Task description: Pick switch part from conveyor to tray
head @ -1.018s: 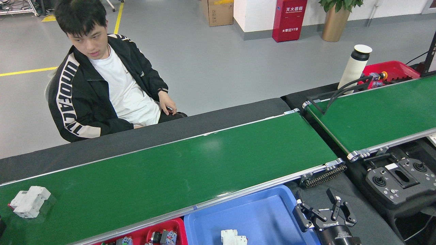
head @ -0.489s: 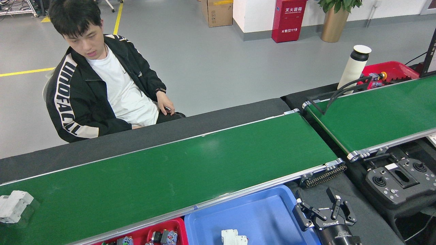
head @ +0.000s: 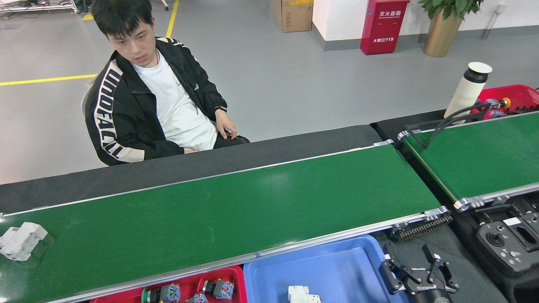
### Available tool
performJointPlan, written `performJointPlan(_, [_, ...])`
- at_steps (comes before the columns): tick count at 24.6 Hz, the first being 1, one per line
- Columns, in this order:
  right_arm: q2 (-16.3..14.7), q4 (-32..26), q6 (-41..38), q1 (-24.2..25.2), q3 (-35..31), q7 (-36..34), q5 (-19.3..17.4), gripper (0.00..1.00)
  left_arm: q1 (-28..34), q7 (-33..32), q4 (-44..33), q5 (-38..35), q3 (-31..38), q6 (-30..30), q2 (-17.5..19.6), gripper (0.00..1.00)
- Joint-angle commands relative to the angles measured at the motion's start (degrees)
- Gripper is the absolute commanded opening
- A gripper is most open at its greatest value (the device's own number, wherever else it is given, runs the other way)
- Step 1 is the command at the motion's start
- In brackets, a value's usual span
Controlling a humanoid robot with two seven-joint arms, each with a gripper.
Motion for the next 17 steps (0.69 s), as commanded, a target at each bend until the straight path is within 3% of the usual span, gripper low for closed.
performJointPlan(1, [-0.4, -0.59, -0.02, -0.17, -1.7, -0.45, -0.25, 0.99, 0.85, 0.09, -6.69, -0.96, -0.04, -4.38, -1.21, 0.06])
performJointPlan(5, [-0.49, -0.42, -0.11, 0.44, -2.93, -0.45, -0.6, 0.99, 1.21, -0.53, -16.45, -6.94, -2.68, -4.38, -7.02, 0.06])
performJointPlan(7, [-0.75, 0.81, -0.11, 0.53, -3.81, -0.45, -0.6, 0.99, -0.02, -1.93, -16.54, -8.26, -6.72, -4.38, -8.33, 0.06])
performJointPlan(13, [-0.84, 1.69, -0.11, 0.62, -7.24, -0.28, -1.13, 0.99, -4.33, -4.22, -16.54, -10.37, -23.07, -4.38, -7.54, 0.08])
performJointPlan(17, [-0.75, 1.43, -0.02, 0.36, -7.86, -0.45, -2.01, 0.99, -5.91, -4.92, -16.54, -16.69, -30.01, -4.38, -8.07, 0.13])
